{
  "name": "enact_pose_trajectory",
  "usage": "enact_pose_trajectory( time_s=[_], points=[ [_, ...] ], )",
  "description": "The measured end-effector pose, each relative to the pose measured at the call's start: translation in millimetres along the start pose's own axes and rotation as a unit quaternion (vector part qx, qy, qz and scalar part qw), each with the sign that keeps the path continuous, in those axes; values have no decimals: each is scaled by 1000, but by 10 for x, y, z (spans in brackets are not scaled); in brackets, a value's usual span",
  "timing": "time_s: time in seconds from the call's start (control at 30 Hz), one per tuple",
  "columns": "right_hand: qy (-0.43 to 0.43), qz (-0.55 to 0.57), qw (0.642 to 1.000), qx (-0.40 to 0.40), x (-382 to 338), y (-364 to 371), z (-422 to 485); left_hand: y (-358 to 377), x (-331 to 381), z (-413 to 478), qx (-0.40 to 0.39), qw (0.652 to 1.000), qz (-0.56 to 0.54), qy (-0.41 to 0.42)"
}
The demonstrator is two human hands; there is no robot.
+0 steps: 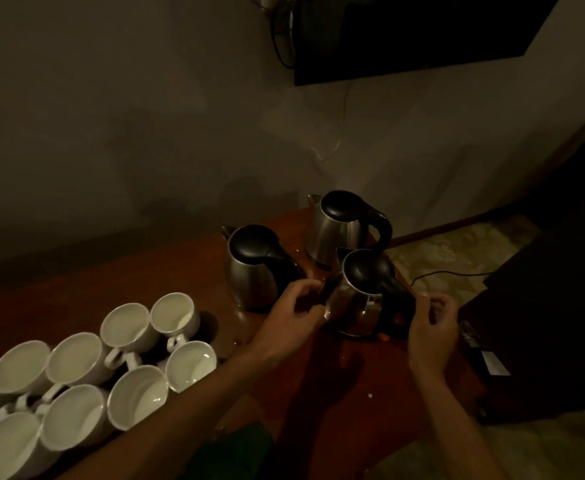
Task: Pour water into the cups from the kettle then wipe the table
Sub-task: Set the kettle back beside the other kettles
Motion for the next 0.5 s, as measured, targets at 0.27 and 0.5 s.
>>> enact_pose_trajectory(
  time_s=[0.27,0.5],
  points=[
    [-175,-23,984,-35,-850,500,-465,-695,39,-347,71,997,32,14],
    [-307,-45,942,-130,-1414,1011,-1363,-1156,141,-875,116,990,48,58]
  ],
)
Point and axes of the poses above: each hand's wrist, its own z-axis towards the middle knuckle, its own y-axis out of the palm, x = y × z, the point moved 10 cm from there along z, towards the middle knuckle, and after that the axes turned 4 degrees about -z, right-handed, at the moved point
